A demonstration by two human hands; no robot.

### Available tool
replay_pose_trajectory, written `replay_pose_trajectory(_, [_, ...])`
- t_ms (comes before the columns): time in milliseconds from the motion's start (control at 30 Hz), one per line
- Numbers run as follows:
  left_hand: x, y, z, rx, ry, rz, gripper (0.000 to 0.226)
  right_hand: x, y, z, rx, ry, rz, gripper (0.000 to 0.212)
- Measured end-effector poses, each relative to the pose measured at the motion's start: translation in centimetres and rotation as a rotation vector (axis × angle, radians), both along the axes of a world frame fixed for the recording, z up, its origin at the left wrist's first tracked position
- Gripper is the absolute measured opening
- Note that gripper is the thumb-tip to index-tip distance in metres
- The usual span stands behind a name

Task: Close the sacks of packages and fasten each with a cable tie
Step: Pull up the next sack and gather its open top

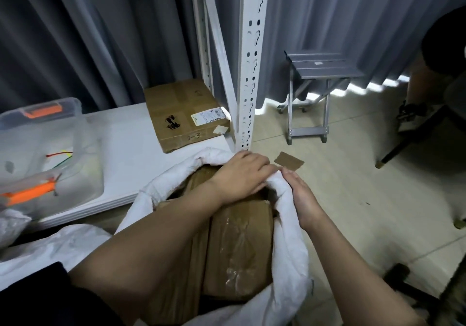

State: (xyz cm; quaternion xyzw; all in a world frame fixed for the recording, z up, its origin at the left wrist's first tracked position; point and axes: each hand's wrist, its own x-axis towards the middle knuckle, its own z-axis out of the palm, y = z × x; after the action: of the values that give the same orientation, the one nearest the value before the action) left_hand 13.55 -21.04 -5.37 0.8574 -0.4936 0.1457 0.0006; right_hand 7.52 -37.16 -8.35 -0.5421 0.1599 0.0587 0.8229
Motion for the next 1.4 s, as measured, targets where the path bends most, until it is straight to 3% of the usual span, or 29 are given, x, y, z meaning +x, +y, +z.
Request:
replay_pose_trajectory(33, [-0.1,-0.4,0.0,-0.002,-0.037,0.018,0.030,-0.1,0.0,0.1,0.057,0.017,-0.029,0.064])
replay_pose_trajectory(100, [-0.2,-1.3,-0.1,0.009,-0.083,0.069,0.026,-0.7,0.0,0.8,-0.034,0.053,-0.086,0.044])
replay_pose_trajectory(167, [-0.2,-1.9,-0.2,-0.003,-0.104,0.104,0.020,-2.1,0.2,1.5,-0.371,0.094,-0.125,0.029])
replay_pose_trajectory(267, [-0.3,-3.0,0.1,-0.052,-0.059,0.226,0.011,-5.6,0.6,2.1,-0.868,0.130,-0.150,0.046])
replay_pose_trajectory(333, [-0.5,-3.5,0.3,-0.087,-0.003,0.310,0.015,-7.7,1.7,2.2,-1.217,0.177,-0.025,0.062])
replay_pose_trajectory(400, [-0.9,-4.0,0.6,-0.073,0.120,0.414,0.024,-8.8,2.7,1.8,-1.424,0.139,0.023,0.061])
replay_pose_trajectory(467, [-1.1,-4.2,0.4,-0.056,0.177,0.504,0.030,-9.3,2.6,1.5,-1.306,0.036,-0.084,0.041])
replay_pose_trajectory(533, [-1.5,-4.3,0.1,-0.018,0.199,0.551,0.032,-9.3,1.9,0.7,-0.912,-0.004,-0.233,0.024])
replay_pose_trajectory(633, [-2.4,-4.0,-0.1,-0.066,0.267,0.586,0.032,-8.1,1.3,-2.0,-0.451,0.029,-0.273,0.026])
replay_pose_trajectory(700, [-3.4,-3.5,0.4,-0.212,0.342,0.574,0.034,-7.2,0.9,-4.2,-0.252,0.025,-0.283,0.034])
replay_pose_trajectory(767, [-5.1,-2.2,1.5,-0.356,0.407,0.544,0.039,-7.7,0.5,-4.3,-0.071,0.138,-0.260,0.023])
replay_pose_trajectory(800, [-5.9,-1.2,2.1,-0.406,0.415,0.539,0.040,-8.2,0.4,-3.8,-0.026,0.197,-0.214,0.027])
replay_pose_trajectory(967, [-12.1,6.8,4.0,-0.610,0.398,0.769,0.043,-9.0,1.0,0.1,-0.351,0.140,-0.297,0.033])
replay_pose_trajectory(1100, [-18.1,13.3,2.0,-0.642,0.343,1.204,0.047,-11.5,3.0,2.2,-0.722,0.174,-0.239,0.062])
replay_pose_trajectory(1200, [-22.5,15.0,0.6,-0.756,0.438,1.429,0.050,-14.6,5.3,2.4,-0.910,0.179,-0.148,0.065])
replay_pose_trajectory(1300, [-25.2,13.8,-0.6,-1.062,0.777,1.420,0.050,-16.5,7.1,1.8,-0.974,0.180,-0.117,0.057])
replay_pose_trajectory(1400, [-25.8,13.0,-1.4,-1.225,0.860,1.321,0.051,-17.0,7.3,1.0,-0.951,0.108,-0.188,0.040])
